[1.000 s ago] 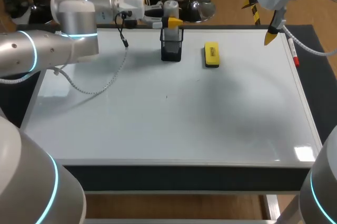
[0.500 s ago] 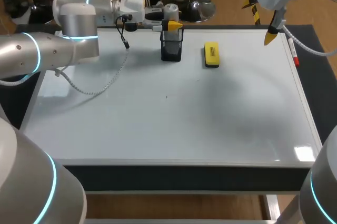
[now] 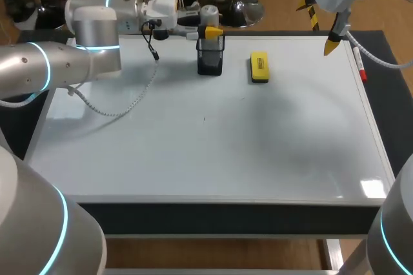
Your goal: Pick up the inspection probe, press it on each red-marked spot on the whiteboard one by one, put down the probe, pick up the eraser, and wipe off all the red marks.
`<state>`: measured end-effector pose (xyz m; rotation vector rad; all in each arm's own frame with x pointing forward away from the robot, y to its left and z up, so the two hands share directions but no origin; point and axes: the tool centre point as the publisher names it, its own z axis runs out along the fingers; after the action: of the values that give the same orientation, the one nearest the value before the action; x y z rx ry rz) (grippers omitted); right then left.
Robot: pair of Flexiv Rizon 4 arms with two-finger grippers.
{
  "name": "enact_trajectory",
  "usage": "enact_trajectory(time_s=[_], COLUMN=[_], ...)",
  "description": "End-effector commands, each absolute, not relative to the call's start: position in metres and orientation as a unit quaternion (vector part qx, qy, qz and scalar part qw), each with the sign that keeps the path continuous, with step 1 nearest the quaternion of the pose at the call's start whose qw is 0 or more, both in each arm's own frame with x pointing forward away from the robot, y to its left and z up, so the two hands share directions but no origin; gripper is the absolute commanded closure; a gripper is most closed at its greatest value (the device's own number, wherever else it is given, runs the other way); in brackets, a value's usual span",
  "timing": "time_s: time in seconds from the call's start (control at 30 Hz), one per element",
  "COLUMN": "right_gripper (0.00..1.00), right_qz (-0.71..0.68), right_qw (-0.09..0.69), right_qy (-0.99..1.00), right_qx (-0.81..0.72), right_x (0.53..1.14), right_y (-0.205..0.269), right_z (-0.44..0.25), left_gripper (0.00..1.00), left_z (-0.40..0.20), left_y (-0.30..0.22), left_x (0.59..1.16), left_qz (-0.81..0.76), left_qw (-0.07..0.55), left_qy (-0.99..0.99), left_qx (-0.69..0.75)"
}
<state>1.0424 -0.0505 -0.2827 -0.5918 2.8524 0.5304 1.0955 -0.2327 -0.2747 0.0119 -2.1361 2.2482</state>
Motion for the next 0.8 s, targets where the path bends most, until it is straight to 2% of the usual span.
enact_trajectory(time_s=[0.03, 0.8], right_gripper=[0.00, 0.00], right_qz=[0.176, 0.176], right_qw=[0.089, 0.089], right_qy=[0.960, 0.960], right_qx=[-0.200, -0.200], right_x=[1.042, 1.042], right_y=[-0.051, -0.051], right_z=[-0.282, -0.282], left_gripper=[0.00, 0.00], left_z=[-0.272, -0.233], left_y=[-0.231, -0.192], left_x=[1.094, 1.082], left_qz=[0.724, 0.574], left_qw=[0.018, -0.026], left_qy=[-0.690, -0.817], left_qx=[0.003, -0.043])
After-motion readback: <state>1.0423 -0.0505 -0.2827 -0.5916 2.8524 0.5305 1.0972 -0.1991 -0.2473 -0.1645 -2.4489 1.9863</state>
